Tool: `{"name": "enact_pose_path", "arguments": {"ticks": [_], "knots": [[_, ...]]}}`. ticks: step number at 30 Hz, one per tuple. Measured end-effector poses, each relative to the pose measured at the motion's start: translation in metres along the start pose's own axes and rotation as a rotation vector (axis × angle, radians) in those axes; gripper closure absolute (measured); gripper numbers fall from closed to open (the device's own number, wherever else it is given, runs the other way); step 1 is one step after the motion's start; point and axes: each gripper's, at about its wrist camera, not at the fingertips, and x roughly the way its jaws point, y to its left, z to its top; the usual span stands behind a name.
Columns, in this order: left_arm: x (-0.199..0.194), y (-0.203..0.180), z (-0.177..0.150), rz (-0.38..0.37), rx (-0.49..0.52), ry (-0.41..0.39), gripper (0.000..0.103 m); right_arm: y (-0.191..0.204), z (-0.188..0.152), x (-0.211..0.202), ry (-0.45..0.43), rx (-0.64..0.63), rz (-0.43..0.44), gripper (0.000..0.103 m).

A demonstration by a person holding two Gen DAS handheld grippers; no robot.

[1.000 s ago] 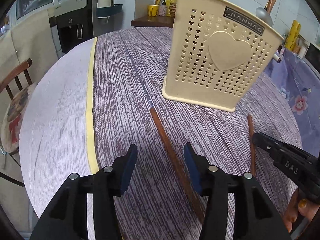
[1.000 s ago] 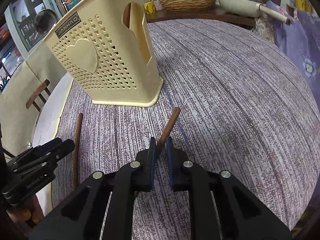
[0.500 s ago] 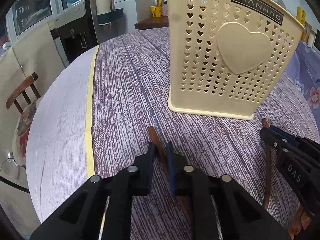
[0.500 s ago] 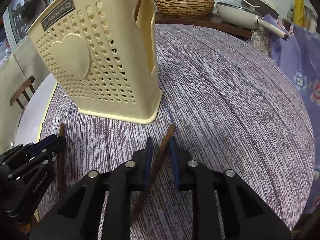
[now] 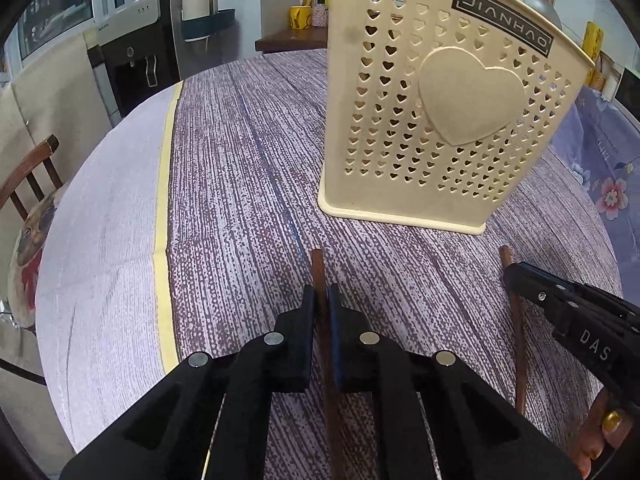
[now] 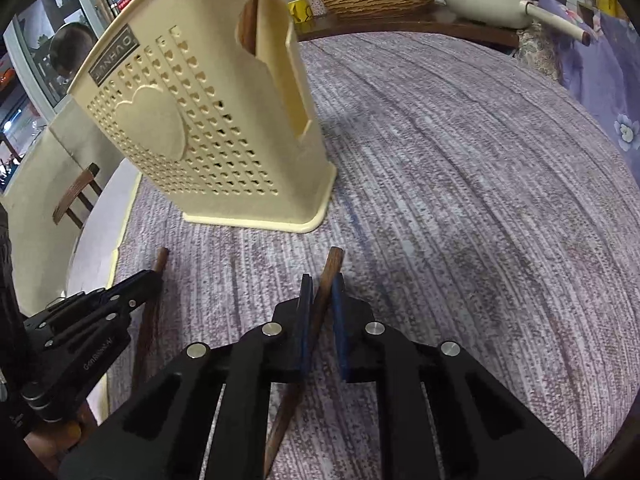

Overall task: Organize utensils
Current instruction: 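Lift both chopsticks upright and lower them into the cream holder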

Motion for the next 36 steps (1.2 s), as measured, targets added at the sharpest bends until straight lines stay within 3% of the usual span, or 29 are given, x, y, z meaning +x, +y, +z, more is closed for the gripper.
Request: {"name": "enact_pose_path", "arguments": {"ticks": [5,8,18,25,30,36], "knots": [[-0.005,0.003,-0.001,-0.023,-0.020,-0.006,0.096,-0.001,-0.001,-0.014,-0.050,0.017,0.024,0.093],[-0.015,0.006,0.001,-0.059,-0.044,-0.029,0.096,-0.008,0.000,-0.026,-0.074,0.048,0.090,0.094],[-0.082,0.008,0.015,-0.173,-0.070,-0.204,0.096,-0.008,0.003,-0.096,-0.233,0.049,0.284,0.095],[-0.131,0.007,0.020,-0.233,-0.064,-0.332,0.096,0.005,0.006,-0.155,-0.370,-0.038,0.372,0.095],[-0.153,0.006,0.022,-0.254,-0.048,-0.396,0.096,0.014,0.007,-0.177,-0.427,-0.092,0.402,0.095],[-0.157,0.005,0.024,-0.254,-0.040,-0.415,0.096,0.023,0.010,-0.182,-0.450,-0.126,0.389,0.095]]}}
